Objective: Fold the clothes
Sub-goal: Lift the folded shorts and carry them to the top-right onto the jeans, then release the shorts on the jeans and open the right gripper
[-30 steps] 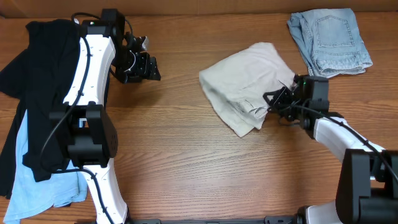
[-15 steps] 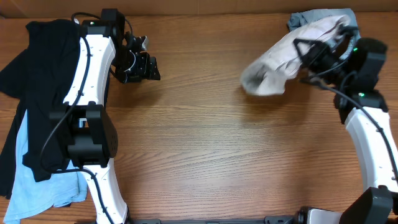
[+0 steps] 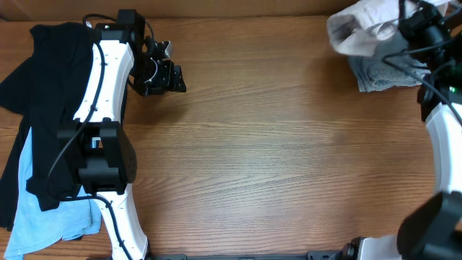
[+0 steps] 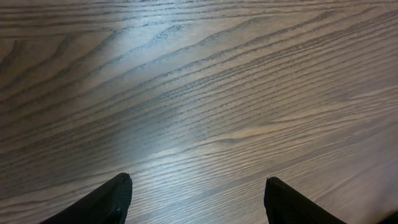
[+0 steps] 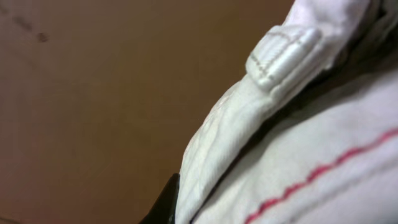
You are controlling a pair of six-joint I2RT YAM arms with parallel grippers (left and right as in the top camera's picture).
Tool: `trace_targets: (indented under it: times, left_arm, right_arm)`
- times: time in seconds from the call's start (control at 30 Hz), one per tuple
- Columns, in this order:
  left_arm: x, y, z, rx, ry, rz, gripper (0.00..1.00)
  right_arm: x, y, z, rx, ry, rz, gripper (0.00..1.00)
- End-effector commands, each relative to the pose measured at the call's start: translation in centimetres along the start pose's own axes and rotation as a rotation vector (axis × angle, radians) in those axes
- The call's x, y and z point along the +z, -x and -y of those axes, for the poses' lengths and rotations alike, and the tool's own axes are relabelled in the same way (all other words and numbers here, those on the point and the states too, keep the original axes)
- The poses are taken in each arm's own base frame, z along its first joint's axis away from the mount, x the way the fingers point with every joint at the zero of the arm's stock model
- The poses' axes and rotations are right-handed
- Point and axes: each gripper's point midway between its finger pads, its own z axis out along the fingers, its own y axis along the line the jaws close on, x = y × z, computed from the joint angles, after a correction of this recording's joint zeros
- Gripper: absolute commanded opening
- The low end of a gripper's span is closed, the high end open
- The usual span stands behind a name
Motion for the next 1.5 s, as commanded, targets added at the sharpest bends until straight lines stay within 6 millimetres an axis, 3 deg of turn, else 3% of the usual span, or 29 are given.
trace_targets:
  times: [0.0,0.4,0.6,0.87,1.07,1.27,1.47]
  left_arm:
    - [-0.6,0.6,0.2,0.013,0.004,0.027,0.70]
    - [-0.6,1.3,0.2,0.024,0.005,0.056,0.66]
    - [-0.7,2.1,0.2,0.010,0.005,0.086,0.66]
    - [-0.7,2.8,0.2,0.003,0.005,0.114,0.65]
    - [-0.7,2.8,0.2,0.003,0.005,0.114,0.65]
    - [-0.8,2.9,0.2,0.005,0.005,0.119,0.65]
    - [-0.7,3.0,0.4,0.006,0.004,0.121,0.65]
  right_arm:
    - [1.4,2.6,1.3,-0.047,0.012,0.064,0.04]
    - [7.5,2.9,10.6,-0.106,0.062,0.084,0.04]
    - [9.2,3.8,10.8,-0.126,0.124,0.064,0.04]
    - [8.9,5.3,10.1,-0.150,0.137,0.093,0.04]
    - [9.0,6.4,8.4,-0.177,0.165,0.115,0.04]
    - [9.9,4.7,11.1,-0.152,0.085,0.078,0.04]
    - [10.2,-0.1,16.2,-0.077,-0.061,-0.092,0.04]
